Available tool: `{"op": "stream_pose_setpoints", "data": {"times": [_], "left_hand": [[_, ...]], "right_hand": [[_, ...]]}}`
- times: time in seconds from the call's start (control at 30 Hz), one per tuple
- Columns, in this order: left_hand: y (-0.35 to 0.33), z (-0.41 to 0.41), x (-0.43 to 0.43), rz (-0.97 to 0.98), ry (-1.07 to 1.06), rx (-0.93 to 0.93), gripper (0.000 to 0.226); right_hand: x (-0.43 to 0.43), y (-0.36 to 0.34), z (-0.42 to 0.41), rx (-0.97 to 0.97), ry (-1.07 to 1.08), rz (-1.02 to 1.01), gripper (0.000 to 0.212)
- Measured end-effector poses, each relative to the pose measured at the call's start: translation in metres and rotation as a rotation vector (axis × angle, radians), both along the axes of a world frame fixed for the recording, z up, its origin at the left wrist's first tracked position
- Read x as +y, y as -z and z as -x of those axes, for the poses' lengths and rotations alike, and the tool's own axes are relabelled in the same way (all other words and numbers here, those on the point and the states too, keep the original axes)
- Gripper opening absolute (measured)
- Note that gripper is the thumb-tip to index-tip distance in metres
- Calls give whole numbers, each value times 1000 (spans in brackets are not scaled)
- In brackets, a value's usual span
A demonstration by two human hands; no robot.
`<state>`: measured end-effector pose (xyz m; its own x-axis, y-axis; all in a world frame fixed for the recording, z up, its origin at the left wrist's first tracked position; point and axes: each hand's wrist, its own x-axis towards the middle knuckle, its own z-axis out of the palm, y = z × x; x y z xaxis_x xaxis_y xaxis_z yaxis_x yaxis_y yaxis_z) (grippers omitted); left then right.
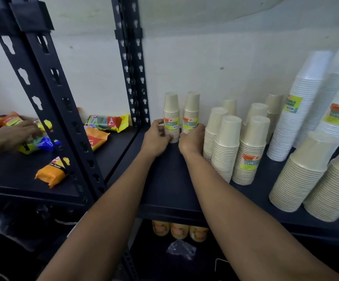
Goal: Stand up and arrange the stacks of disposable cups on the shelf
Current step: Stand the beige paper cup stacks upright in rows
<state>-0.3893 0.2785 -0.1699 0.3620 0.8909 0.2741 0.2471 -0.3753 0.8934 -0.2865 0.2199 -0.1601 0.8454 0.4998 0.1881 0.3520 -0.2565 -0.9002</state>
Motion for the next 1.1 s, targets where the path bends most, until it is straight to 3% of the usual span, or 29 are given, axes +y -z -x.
{"op": "stream_pose_setpoints", "data": {"times": [0.23,0.7,0.97,1.1], "left_hand": [[2,-1,0,-19,31,15,57],[-1,-2,-3,-57,-8,-2,56],[-2,3,-5,-78,25,103,96],[-13,12,-17,-22,-27,96,108]], "right_hand": [[-14,-5,3,-44,-54,-29,45],[-13,-9,4,-48,-84,68,57],[-11,-10,7,0,-111,47,107],[-17,-17,16,52,-151,19,120]]}}
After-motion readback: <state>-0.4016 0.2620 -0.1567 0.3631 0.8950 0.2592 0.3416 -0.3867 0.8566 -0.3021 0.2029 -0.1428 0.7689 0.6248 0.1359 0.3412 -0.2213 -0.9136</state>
